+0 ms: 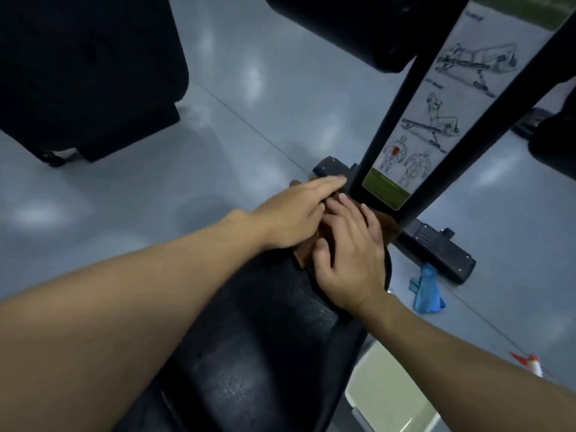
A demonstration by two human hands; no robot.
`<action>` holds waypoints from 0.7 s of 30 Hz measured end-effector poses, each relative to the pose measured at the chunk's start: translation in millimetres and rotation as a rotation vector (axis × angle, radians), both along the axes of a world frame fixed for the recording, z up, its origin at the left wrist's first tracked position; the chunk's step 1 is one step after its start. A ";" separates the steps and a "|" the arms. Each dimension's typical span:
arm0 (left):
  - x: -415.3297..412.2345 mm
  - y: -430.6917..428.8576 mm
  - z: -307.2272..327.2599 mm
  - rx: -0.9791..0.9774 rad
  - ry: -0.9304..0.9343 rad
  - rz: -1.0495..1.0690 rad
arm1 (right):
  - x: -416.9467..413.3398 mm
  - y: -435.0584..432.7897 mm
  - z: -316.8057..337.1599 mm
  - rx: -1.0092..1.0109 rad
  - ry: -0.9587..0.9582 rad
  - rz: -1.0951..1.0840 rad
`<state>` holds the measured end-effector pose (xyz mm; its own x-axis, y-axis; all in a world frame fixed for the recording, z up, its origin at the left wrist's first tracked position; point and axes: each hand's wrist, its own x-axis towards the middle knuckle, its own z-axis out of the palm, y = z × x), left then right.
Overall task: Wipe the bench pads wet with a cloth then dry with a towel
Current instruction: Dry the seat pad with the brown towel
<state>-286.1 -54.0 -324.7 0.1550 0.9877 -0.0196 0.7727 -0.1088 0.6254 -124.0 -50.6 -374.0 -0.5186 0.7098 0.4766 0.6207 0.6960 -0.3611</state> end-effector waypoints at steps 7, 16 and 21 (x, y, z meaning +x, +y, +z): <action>-15.3 -12.7 -15.9 -0.061 0.258 0.051 | 11.0 -2.2 16.7 -0.030 0.157 -0.043; -15.8 -0.4 -20.3 -0.314 0.087 0.286 | 10.4 -12.3 5.4 -0.006 -0.239 -0.146; -15.1 3.1 -31.2 -0.290 0.084 0.277 | 8.9 -12.3 4.7 -0.025 -0.326 -0.167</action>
<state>-301.2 -51.0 -355.9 -0.1301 0.9436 -0.3045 0.7977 0.2820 0.5330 -115.1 -62.9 -369.3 -0.5161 0.8070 0.2869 0.8104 0.5686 -0.1415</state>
